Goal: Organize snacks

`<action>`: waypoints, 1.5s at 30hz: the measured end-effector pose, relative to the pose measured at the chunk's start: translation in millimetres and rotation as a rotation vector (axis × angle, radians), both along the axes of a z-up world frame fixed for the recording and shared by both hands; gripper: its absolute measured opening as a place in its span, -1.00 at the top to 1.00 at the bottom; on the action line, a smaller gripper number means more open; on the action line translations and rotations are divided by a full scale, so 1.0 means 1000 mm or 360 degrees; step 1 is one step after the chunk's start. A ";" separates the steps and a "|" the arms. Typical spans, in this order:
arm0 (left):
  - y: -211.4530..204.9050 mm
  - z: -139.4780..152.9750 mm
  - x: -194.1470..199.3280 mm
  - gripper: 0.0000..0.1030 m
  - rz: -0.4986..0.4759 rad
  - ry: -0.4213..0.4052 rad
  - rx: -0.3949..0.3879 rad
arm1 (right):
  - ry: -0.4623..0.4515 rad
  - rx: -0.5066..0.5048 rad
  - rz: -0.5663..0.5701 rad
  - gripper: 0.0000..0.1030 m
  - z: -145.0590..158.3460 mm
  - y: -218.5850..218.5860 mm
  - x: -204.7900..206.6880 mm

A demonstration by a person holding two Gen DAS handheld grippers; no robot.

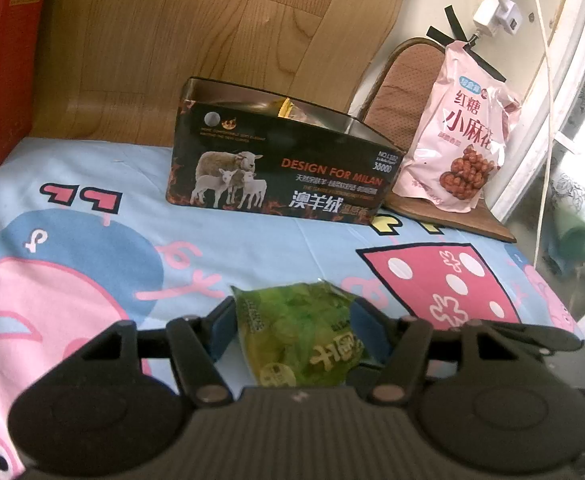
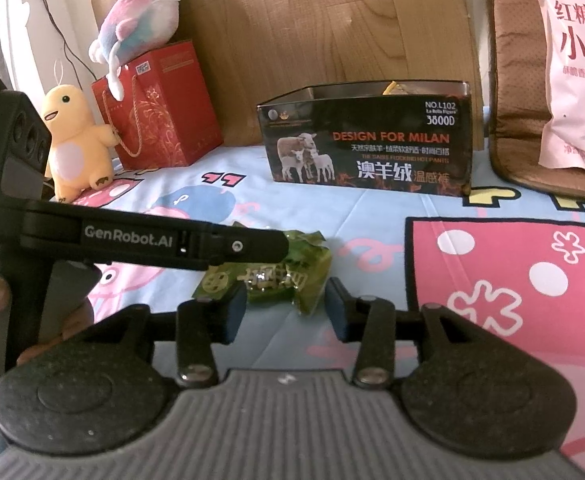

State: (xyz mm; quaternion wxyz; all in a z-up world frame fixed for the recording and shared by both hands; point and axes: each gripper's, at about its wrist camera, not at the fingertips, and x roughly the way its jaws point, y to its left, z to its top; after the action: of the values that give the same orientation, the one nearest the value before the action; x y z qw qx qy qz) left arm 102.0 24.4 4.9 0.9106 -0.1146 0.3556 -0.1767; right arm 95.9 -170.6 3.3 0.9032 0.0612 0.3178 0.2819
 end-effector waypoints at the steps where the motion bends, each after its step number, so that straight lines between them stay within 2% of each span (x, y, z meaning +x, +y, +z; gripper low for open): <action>1: 0.000 0.000 0.000 -0.21 0.0000 0.0000 0.0000 | 0.0000 0.0000 -0.0002 0.09 0.000 0.000 0.000; 16: -0.001 0.001 -0.002 -0.32 -0.0015 -0.0006 -0.0001 | -0.0026 -0.0057 -0.0011 0.09 0.001 0.003 -0.001; 17: -0.001 0.001 -0.002 -0.32 -0.0016 -0.0006 -0.0004 | -0.0032 -0.0070 -0.0013 0.08 0.001 0.004 -0.001; 21: 0.001 0.000 -0.001 -0.33 -0.0019 0.0000 -0.0018 | -0.0059 -0.0140 -0.0043 -0.15 0.002 0.008 -0.002; 45: 0.005 0.000 -0.001 -0.41 -0.0022 0.0021 -0.0073 | -0.0069 -0.0176 -0.0049 -0.23 0.002 0.011 -0.003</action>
State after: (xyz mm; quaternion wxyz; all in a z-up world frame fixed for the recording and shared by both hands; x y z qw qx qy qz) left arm 101.4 29.5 5.1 0.9041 -0.1342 0.3581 -0.1905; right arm 92.7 -159.2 5.2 0.9161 0.0100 0.3123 0.2511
